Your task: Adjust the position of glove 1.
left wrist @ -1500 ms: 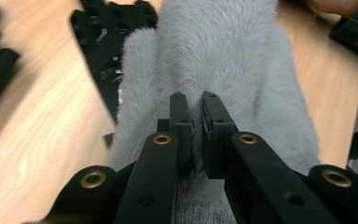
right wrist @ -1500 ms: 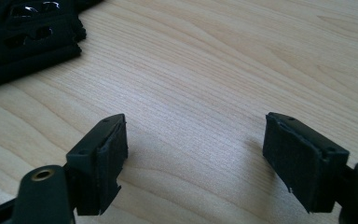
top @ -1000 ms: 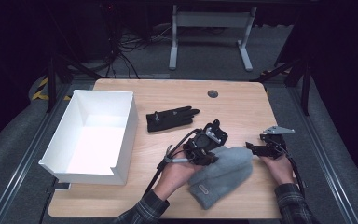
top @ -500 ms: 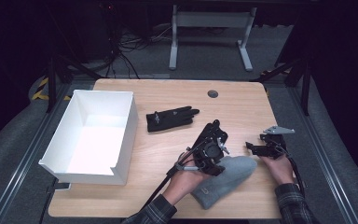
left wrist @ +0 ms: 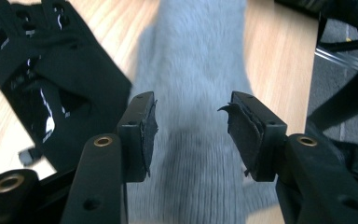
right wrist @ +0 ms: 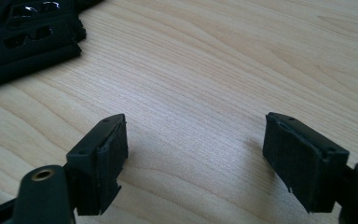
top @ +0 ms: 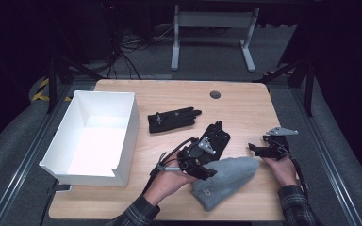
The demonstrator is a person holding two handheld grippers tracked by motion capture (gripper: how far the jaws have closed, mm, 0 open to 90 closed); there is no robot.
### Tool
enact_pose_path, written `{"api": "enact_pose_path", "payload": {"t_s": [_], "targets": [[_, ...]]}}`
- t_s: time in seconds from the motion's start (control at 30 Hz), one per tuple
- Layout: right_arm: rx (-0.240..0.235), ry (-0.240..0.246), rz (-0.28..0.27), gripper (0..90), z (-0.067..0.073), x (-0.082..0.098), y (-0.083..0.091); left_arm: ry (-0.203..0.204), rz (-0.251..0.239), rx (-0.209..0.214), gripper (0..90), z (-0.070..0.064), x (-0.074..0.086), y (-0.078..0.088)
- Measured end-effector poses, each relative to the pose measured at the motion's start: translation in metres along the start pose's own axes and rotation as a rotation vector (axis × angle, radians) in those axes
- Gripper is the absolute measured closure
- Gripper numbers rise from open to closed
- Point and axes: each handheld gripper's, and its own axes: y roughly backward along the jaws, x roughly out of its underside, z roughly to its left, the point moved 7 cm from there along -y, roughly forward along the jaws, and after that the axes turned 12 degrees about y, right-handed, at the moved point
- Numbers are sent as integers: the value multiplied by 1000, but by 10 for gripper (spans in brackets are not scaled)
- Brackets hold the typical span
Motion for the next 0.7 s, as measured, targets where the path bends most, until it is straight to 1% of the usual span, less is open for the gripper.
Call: {"api": "enact_pose_path", "payload": {"t_s": [0.03,0.1,0.17,0.2,0.23,0.33,0.37,0.4,0.43,0.47,0.5,0.57,0.63,0.7], "targets": [[0,0,0,226,0,0,0,2,5,4,519,1,5,2],[0,0,0,226,0,0,0,10,13,30,516,1,14,5],[-1,0,0,226,0,0,0,10,18,35,510,2,22,5],[0,0,0,226,0,0,0,8,32,39,508,2,26,6],[1,-1,-1,226,0,0,0,10,28,36,504,2,30,6],[0,0,0,226,0,0,0,5,49,58,495,-1,38,4],[1,0,0,226,0,0,0,-2,61,58,488,-2,41,1],[0,0,0,226,0,0,0,-3,59,44,484,-2,42,-2],[1,0,0,226,0,0,0,-5,72,34,484,-2,43,-4],[1,0,0,226,0,0,0,-5,72,34,493,-2,43,-4],[1,0,0,226,0,0,0,-15,82,19,493,-1,44,-7],[1,0,0,226,0,0,0,-13,92,6,548,-1,45,-10],[1,0,0,226,0,0,0,-16,105,7,618,-1,46,-11],[1,0,0,226,0,0,0,-7,99,12,714,-3,46,-10]]}}
